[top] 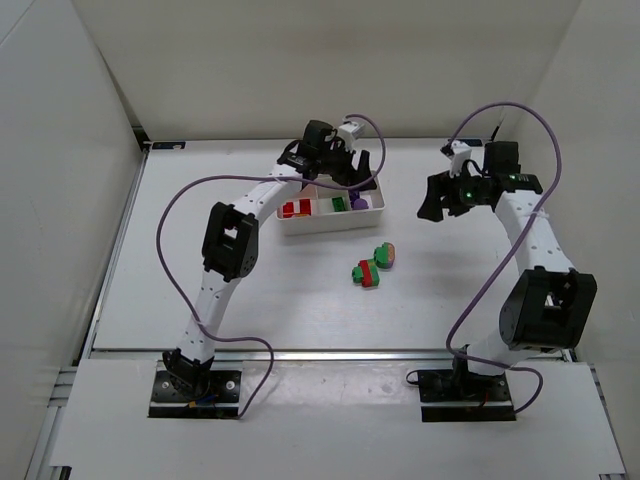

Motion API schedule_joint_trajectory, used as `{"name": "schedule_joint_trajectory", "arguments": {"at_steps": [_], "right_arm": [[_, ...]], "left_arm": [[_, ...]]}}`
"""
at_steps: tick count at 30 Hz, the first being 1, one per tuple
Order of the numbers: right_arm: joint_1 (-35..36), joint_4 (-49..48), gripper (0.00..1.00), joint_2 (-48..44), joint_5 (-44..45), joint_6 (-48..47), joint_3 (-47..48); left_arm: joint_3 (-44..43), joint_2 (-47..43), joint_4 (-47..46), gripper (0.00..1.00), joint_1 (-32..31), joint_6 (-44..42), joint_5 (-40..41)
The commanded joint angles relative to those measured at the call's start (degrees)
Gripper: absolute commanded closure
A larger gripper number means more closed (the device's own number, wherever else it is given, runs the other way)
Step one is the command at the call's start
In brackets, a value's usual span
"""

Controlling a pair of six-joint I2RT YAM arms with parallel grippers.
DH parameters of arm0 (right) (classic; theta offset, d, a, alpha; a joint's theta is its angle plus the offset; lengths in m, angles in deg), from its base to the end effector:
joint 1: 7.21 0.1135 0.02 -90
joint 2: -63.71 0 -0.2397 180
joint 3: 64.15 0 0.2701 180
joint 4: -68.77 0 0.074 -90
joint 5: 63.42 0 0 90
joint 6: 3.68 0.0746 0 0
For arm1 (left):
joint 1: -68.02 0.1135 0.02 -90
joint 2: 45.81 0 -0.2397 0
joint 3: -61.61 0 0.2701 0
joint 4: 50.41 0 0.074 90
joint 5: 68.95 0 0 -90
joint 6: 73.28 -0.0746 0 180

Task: Sort the legos into containers by color

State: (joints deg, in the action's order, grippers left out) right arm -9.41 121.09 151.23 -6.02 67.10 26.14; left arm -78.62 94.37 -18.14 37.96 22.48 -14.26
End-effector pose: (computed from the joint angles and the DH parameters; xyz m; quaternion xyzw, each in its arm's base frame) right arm 0.3695 0.0260 0.2619 -0.2292 0.8764 0.1971 0.3750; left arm 0.4876 -0.3320 0.1953 0.3188 0.7848 -0.3942 0.3564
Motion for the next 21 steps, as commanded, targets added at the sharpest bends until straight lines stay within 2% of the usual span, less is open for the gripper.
{"name": "schedule_joint_trajectory", "arguments": {"at_steps": [1, 5, 9, 13, 21], "right_arm": [[1.75, 0.33, 0.17, -0.07, -2.03, -6.34, -1.33], [6.32, -2.48, 0.14, -1.92, -2.2, -12.49, -7.74], [9.49, -1.61, 0.08, -1.14, -5.88, -24.68, -10.39], [10.19, 0.33, 0.05, 2.11, -8.53, -33.41, -9.69], [9.93, 6.65, 0.02, 11.61, -8.18, -49.4, -4.6]], "left_arm": [[1.61, -8.24, -4.22, 0.04, 1.41, 3.89, -1.69], [4.78, -15.18, -4.5, 0.04, 4.04, 5.14, -1.25], [6.72, -20.54, -0.73, 0.03, 7.29, 3.91, -2.75], [10.49, -26.17, 3.14, 0.03, 10.89, 2.51, -3.45], [22.8, -36.89, 4.55, 0.02, 13.36, -2.5, -3.27]]}}
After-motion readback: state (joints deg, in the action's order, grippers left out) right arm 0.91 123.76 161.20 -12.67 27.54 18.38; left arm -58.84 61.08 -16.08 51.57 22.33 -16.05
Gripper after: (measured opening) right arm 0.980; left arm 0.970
